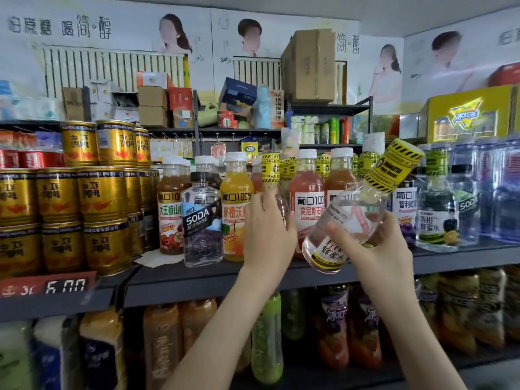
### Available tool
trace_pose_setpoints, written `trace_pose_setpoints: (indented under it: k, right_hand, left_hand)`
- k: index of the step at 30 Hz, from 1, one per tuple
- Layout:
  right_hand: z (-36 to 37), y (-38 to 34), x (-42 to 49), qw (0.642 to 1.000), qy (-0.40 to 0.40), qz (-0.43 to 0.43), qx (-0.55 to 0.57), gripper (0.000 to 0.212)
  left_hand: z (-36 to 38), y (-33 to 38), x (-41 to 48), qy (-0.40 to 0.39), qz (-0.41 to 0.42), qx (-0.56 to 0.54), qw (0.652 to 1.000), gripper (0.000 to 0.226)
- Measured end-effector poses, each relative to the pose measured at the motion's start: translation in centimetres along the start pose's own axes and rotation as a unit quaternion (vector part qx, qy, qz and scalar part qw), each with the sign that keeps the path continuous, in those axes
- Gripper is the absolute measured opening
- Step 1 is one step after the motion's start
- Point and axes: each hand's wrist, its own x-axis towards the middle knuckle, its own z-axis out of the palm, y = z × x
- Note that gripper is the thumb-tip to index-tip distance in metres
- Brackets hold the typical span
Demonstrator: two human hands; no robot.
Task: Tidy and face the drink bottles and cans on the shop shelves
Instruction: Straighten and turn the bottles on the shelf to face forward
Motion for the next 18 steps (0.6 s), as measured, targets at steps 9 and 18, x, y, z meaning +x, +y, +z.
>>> trace_pose_setpoints:
  k: [9,18]
  right_hand:
    - [-3.0,1.5,1.5,0.999,-0.010,0.018,-0.038,0.023]
    - [-8.6,5.5,5.2,0.995,-0.087,0.038,-0.020,0.030]
  left_hand:
    - [3.6,2.9,-0.9,-0.045,0.018,-0.032,0.998,0.052]
    - [6.9,5.7,-0.1,0.019,-0.085,0.066,0.994,0.076]
